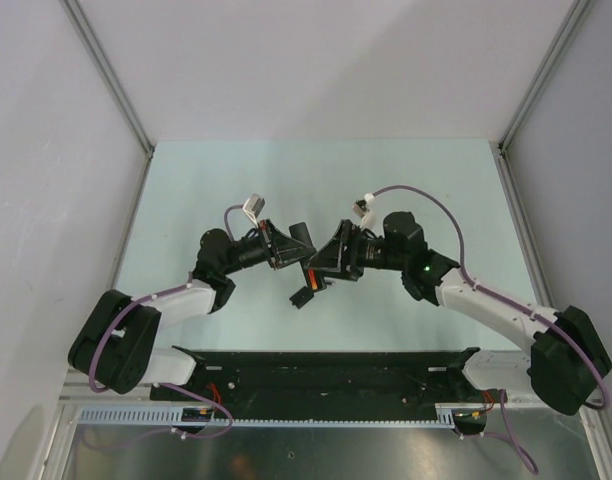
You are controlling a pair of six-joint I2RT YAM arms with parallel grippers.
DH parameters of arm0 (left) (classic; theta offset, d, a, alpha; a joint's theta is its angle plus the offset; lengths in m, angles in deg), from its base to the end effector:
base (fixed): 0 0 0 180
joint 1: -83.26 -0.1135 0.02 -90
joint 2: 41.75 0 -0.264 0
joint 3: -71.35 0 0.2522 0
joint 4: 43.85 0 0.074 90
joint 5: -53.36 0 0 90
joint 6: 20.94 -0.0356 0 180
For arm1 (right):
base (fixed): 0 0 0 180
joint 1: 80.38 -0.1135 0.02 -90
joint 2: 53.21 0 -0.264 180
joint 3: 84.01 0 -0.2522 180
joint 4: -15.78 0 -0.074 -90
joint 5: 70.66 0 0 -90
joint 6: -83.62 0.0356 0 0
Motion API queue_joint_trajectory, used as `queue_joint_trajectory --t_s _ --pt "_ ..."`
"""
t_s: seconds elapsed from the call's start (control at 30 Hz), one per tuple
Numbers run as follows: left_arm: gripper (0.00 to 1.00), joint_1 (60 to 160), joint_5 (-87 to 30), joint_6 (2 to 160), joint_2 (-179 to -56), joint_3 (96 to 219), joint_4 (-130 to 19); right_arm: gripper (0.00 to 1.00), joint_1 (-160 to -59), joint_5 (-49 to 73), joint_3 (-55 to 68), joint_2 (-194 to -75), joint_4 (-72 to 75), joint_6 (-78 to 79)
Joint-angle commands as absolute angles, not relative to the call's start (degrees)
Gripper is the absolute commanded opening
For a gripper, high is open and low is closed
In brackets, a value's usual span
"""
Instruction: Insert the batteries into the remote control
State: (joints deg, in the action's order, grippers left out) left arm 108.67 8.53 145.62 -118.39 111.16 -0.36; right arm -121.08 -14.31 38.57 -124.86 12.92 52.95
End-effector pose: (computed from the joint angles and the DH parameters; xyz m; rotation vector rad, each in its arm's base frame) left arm 0.2234 -0.1341 0.2307 -0.0171 1.8584 -1.9107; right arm 0.1997 0.1978 0.2716 -0.1270 2.2170 1.6478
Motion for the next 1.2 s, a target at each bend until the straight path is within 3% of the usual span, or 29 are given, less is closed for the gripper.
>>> queue_joint_trajectory --t_s 0.0,0.2,0.33,0.4,0.87,1.17 --pt "0.00 109.1 8.0 145.4 -118.5 112.6 2.8 0.80 -119.5 -14.3 35.0 -120.0 10.7 50.7" --pt "0.00 109.1 8.2 145.3 -117.8 112.3 2.8 0.78 -118.6 -9.3 35.0 -115.3 0.5 42.9" --pt "0.00 109.0 8.9 144.2 -116.1 111.0 2.8 0.74 -119.4 1.2 34.9 -113.1 -10.6 36.1" --pt "0.00 109.0 9.5 143.2 -115.3 109.9 2.9 0.70 -121.4 2.7 35.0 -113.0 -11.3 35.0" --pt "0.00 109.0 9.4 143.3 -113.6 108.6 2.8 0.69 -126.3 6.3 34.2 -115.3 -6.5 35.3" --pt "0.00 109.0 7.4 145.3 -114.6 108.8 2.5 0.68 -131.2 19.2 30.4 -115.0 -12.5 32.7"
